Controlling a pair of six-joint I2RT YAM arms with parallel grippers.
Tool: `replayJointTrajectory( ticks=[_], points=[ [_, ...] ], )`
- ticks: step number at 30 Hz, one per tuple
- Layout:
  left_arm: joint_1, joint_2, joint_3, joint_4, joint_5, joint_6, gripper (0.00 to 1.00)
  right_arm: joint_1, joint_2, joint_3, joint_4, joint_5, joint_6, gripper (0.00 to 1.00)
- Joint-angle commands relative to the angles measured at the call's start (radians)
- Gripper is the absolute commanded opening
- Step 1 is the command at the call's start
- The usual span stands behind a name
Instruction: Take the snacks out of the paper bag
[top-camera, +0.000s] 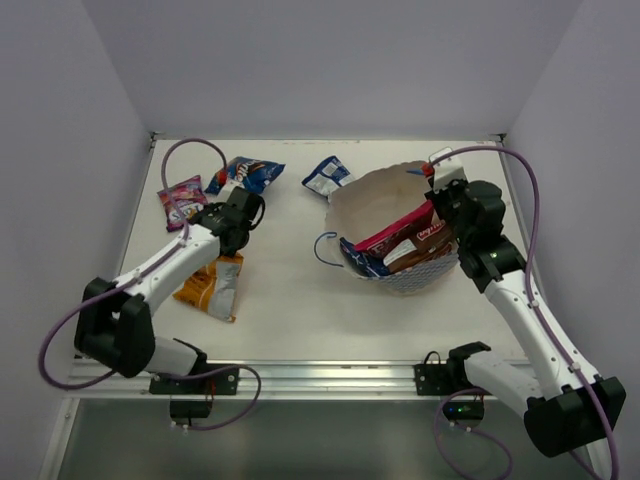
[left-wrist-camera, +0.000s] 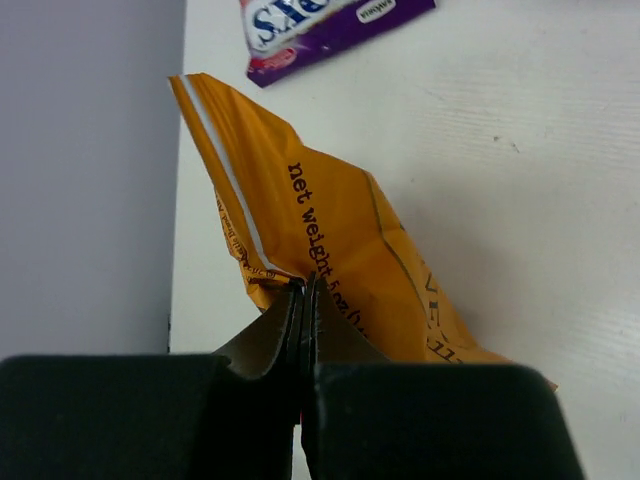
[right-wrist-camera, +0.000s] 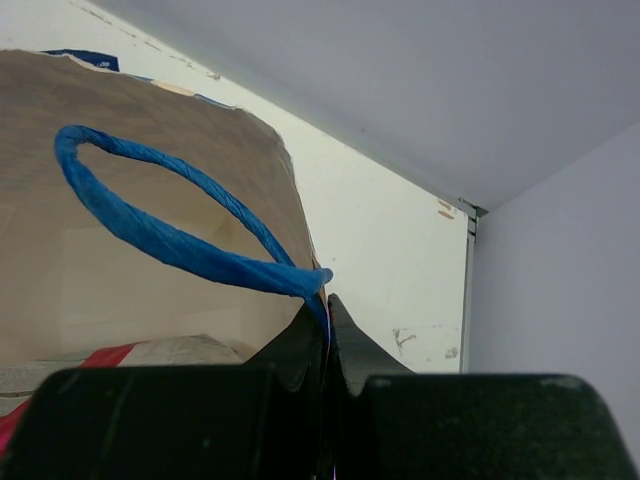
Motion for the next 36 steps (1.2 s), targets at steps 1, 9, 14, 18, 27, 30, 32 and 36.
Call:
replayJointTrajectory(
  ticks=[1, 9, 14, 18, 27, 30, 32, 36],
  points=[
    [0.035, 0.112, -0.011, 0.173, 0.027, -0.072, 0.00, 0.000, -0.050, -0.012, 0.107, -0.029, 0.020, 0.00],
    [0.032, 0.024, 0.171, 0.228, 0.360, -0.096, 0.73, 0.000, -0.061, -0.004, 0.104, -0.039, 0.008, 0.00],
    [0.024, -0.065, 0.343, 0.264, 0.706, -0.073, 0.98, 0.000, -0.046, 0.023, 0.097, -0.032, -0.006, 0.00],
    [-0.129, -0.070, 0.449, 0.278, 0.865, 0.007, 0.98, 0.000, -0.049, 0.039, 0.079, -0.041, -0.014, 0.00],
    [-0.429, 0.043, 0.470, 0.432, 0.974, 0.118, 0.96, 0.000, -0.053, 0.048, 0.059, -0.059, -0.017, 0.00],
    [-0.475, 0.118, 0.484, 0.483, 0.974, 0.131, 0.96, 0.000, -0.055, 0.045, 0.053, -0.065, -0.012, 0.00],
    [-0.488, 0.177, 0.499, 0.503, 0.968, 0.138, 0.96, 0.000, -0.059, 0.043, 0.050, -0.070, -0.006, 0.00],
    [-0.513, 0.284, 0.559, 0.505, 0.954, 0.148, 0.95, 0.000, -0.066, 0.037, 0.045, -0.070, -0.006, 0.00]
  ],
)
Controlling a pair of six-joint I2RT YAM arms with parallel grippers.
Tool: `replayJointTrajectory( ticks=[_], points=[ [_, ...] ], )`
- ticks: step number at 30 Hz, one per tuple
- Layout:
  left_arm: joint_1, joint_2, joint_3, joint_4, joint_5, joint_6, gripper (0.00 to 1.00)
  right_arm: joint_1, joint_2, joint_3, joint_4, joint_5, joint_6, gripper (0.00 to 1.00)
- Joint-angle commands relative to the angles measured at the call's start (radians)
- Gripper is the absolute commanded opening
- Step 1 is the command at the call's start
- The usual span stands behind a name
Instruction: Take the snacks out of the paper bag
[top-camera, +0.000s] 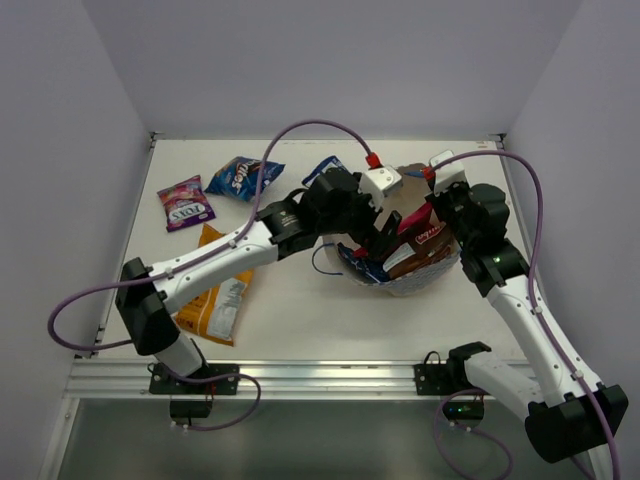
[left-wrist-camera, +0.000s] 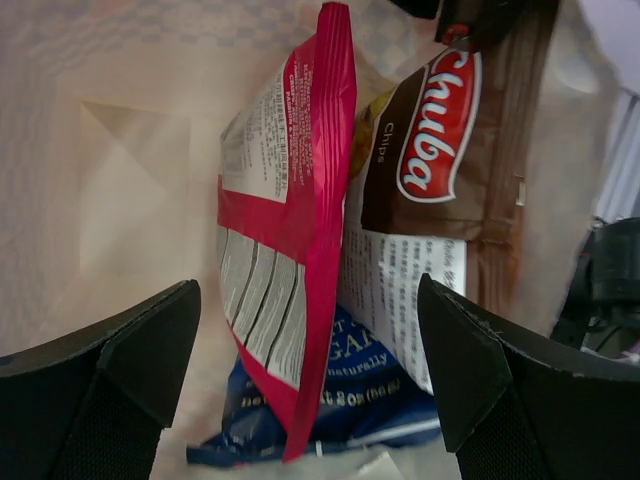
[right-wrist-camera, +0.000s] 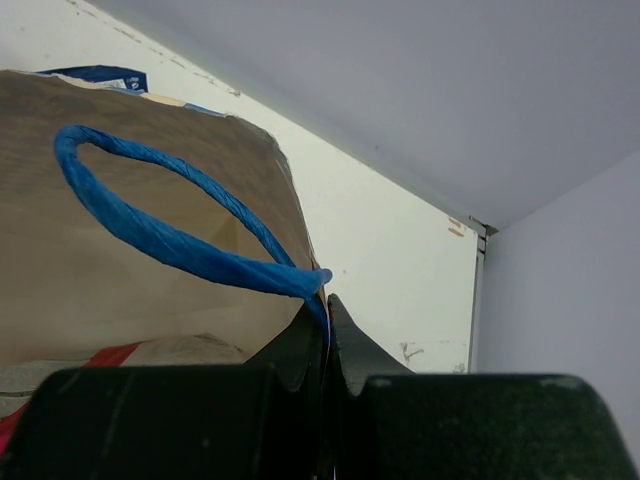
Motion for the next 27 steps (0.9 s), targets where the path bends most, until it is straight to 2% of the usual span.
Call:
replayJointTrajectory(
  ticks=[1, 4, 6, 10, 11, 12, 13, 14, 19, 27],
  points=[
    [-0.020, 0.067, 0.084, 0.076, -0.015, 0.040, 0.95, 0.000, -0.027, 0.049, 0.046, -0.015, -0.004, 0.00],
    [-0.026, 0.121, 0.114, 0.077, -0.079, 0.039, 0.90, 0.000, -0.032, 0.042, 0.047, -0.017, 0.002, 0.00],
    [-0.026, 0.141, 0.121, 0.083, -0.108, 0.036, 0.82, 0.000, -0.035, 0.034, 0.049, -0.020, 0.006, 0.00],
    [-0.028, 0.176, 0.121, 0.085, -0.137, 0.036, 0.51, -0.002, -0.044, 0.023, 0.049, -0.017, 0.008, 0.00],
    [-0.026, 0.178, 0.118, 0.085, -0.136, 0.036, 0.34, 0.000, -0.045, 0.022, 0.051, -0.011, 0.006, 0.00],
    [-0.026, 0.175, 0.115, 0.088, -0.136, 0.034, 0.24, 0.000, -0.045, 0.019, 0.052, -0.006, 0.003, 0.00],
    [-0.026, 0.174, 0.114, 0.088, -0.136, 0.033, 0.08, 0.000, -0.045, 0.017, 0.054, -0.004, 0.003, 0.00],
    [-0.026, 0.167, 0.112, 0.088, -0.137, 0.031, 0.01, 0.000, -0.044, 0.016, 0.054, -0.003, 0.002, 0.00],
    [-0.026, 0.063, 0.135, 0.065, -0.182, 0.042, 0.00, -0.002, -0.033, -0.003, 0.067, 0.031, -0.004, 0.00],
    [-0.025, -0.084, 0.387, -0.146, -0.363, 0.048, 0.00, -0.003, -0.007, -0.007, 0.078, 0.089, -0.014, 0.00]
  ],
)
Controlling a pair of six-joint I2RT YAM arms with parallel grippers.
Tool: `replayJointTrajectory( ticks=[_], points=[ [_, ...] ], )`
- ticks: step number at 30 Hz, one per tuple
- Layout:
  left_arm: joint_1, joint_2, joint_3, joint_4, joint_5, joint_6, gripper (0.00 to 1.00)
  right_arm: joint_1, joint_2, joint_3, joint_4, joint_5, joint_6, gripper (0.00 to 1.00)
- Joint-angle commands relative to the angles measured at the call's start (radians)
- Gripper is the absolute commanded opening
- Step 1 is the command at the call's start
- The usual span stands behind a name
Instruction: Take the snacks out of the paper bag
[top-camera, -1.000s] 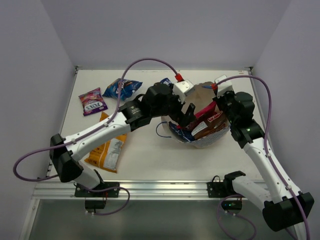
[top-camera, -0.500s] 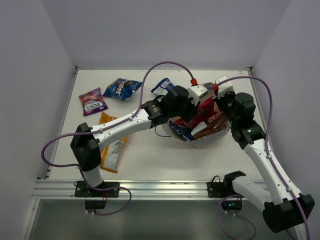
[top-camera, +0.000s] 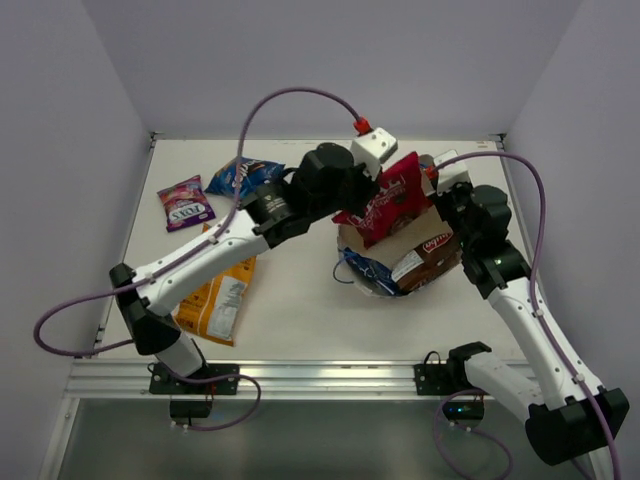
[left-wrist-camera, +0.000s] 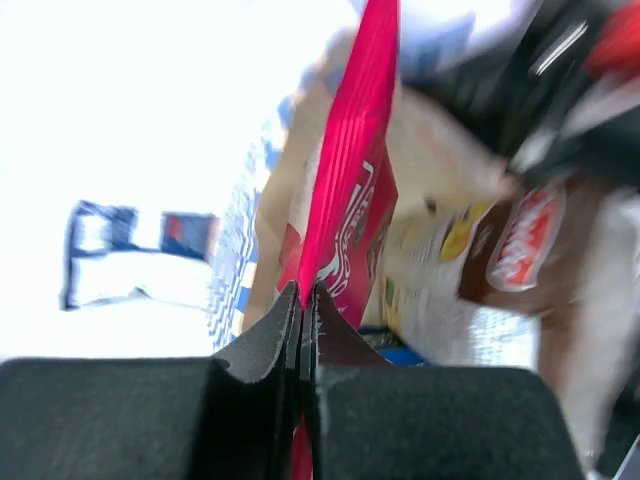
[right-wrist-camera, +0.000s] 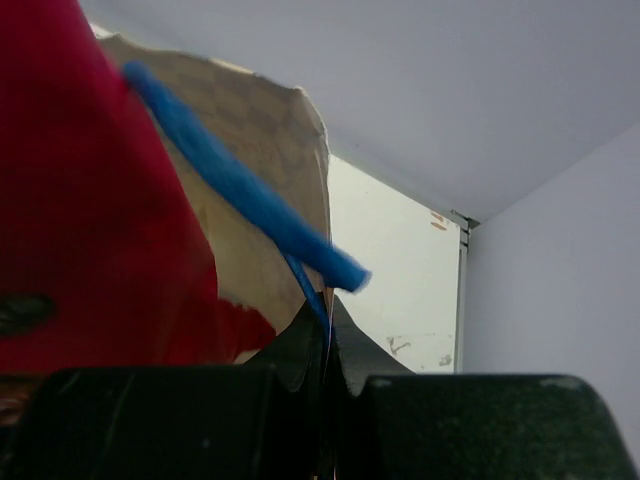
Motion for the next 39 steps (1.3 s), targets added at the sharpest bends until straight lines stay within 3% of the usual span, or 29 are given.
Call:
replayJointTrajectory(
  ticks=[1, 9, 15, 18, 23, 30, 33, 36, 39],
  points=[
    [-0.001, -0.176, 0.160, -0.016, -0.134, 0.024, 0.00, -0.003, 0.013, -0.002, 0.073, 0.054, -0.013, 0.00],
    [-0.001, -0.344, 0.313, -0.129, -0.405, 0.041, 0.00, -0.017, 0.032, -0.001, 0.073, 0.077, -0.012, 0.00],
    [-0.001, -0.420, 0.283, -0.219, -0.632, 0.070, 0.00, -0.018, 0.036, 0.004, 0.073, 0.079, -0.007, 0.00],
    [-0.003, -0.452, 0.195, -0.242, -0.645, 0.044, 0.00, -0.018, 0.029, 0.005, 0.073, 0.077, -0.004, 0.00],
    [0.002, -0.478, -0.018, -0.176, -0.620, 0.021, 0.00, -0.018, 0.019, 0.004, 0.072, 0.071, 0.004, 0.00],
    [0.002, -0.464, -0.237, -0.141, -0.338, -0.053, 0.00, -0.018, -0.014, -0.015, 0.076, 0.073, -0.007, 0.00],
    [0.003, -0.467, -0.317, -0.136, -0.347, -0.089, 0.00, -0.018, -0.027, -0.019, 0.085, 0.073, -0.010, 0.00],
    [0.048, -0.431, -0.383, -0.106, -0.333, -0.106, 0.00, -0.018, -0.019, -0.013, 0.089, 0.079, -0.010, 0.00],
    [0.176, -0.368, -0.452, -0.051, -0.194, -0.125, 0.00, -0.017, -0.011, -0.013, 0.089, 0.080, -0.009, 0.00]
  ],
)
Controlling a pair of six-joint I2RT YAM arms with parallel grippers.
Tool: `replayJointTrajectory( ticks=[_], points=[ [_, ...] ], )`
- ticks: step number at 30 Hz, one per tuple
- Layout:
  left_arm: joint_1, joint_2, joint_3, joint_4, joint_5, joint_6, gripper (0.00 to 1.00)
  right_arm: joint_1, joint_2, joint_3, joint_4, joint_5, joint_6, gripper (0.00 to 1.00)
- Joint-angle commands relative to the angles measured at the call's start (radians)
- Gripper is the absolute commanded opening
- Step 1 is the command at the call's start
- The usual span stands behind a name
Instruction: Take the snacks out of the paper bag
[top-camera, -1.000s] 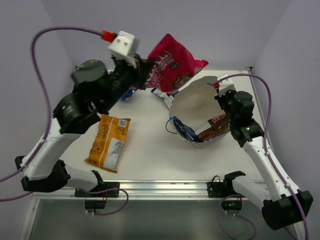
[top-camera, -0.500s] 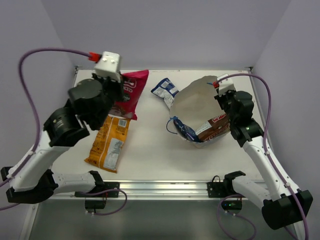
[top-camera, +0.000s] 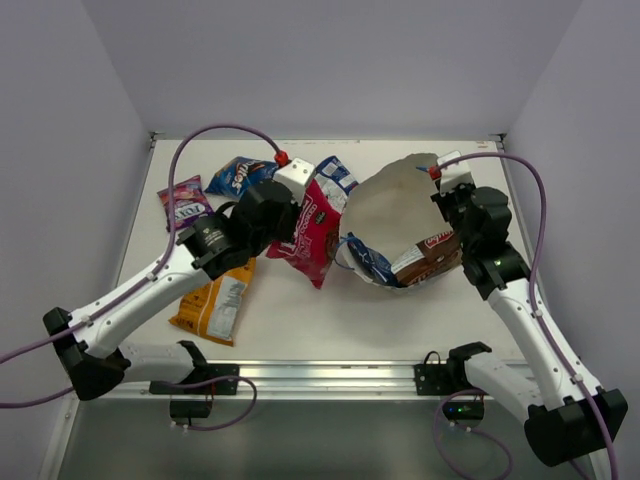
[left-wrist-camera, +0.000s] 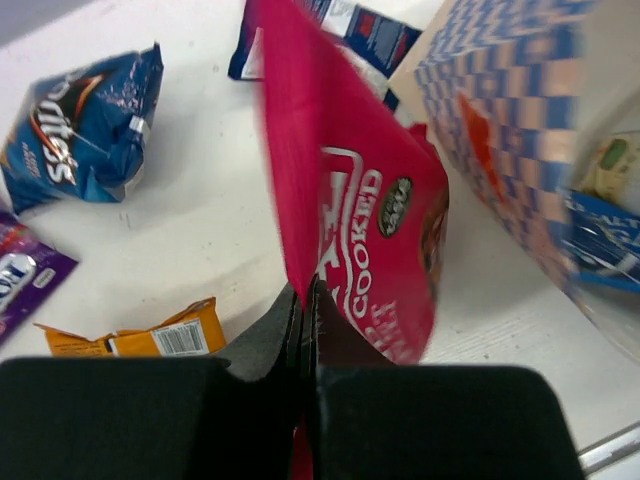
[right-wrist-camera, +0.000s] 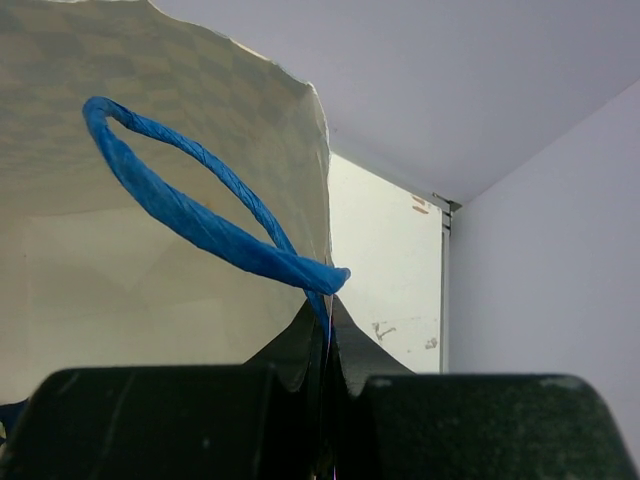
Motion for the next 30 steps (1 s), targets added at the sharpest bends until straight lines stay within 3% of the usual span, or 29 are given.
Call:
replayJointTrajectory(
  ticks=[1, 8, 11, 14, 17, 18, 21, 26, 30],
  points=[
    [0.155, 0.058, -0.060, 0.148, 0.117, -0.048, 0.00, -0.005, -0.009, 0.007, 0.071, 0.031, -0.007, 0.00],
    [0.361, 0.243, -0.095, 0.337, 0.192, -0.036, 0.00, -0.005, 0.003, 0.006, 0.078, 0.029, -0.006, 0.00],
    [0.426, 0.312, -0.060, 0.375, 0.165, -0.038, 0.11, -0.005, 0.014, 0.021, 0.080, 0.032, -0.015, 0.00],
    [0.469, 0.378, -0.006, 0.394, 0.154, -0.036, 0.32, -0.003, 0.026, 0.041, 0.081, 0.028, -0.019, 0.00],
    [0.481, 0.401, 0.060, 0.368, 0.157, -0.025, 0.61, -0.003, 0.038, 0.064, 0.075, 0.026, -0.025, 0.00],
    [0.481, 0.388, 0.078, 0.354, 0.172, -0.024, 0.78, -0.003, 0.041, 0.068, 0.074, 0.026, -0.032, 0.00],
    [0.478, 0.298, 0.104, 0.334, 0.244, -0.027, 0.97, -0.003, 0.050, 0.082, 0.074, 0.034, -0.044, 0.00],
    [0.427, 0.120, 0.115, 0.305, 0.412, -0.039, 1.00, -0.005, 0.053, 0.098, 0.071, 0.034, -0.047, 0.00],
    [0.239, 0.070, 0.146, 0.259, 0.449, -0.021, 1.00, -0.003, 0.053, 0.111, 0.065, 0.037, -0.052, 0.00]
  ],
)
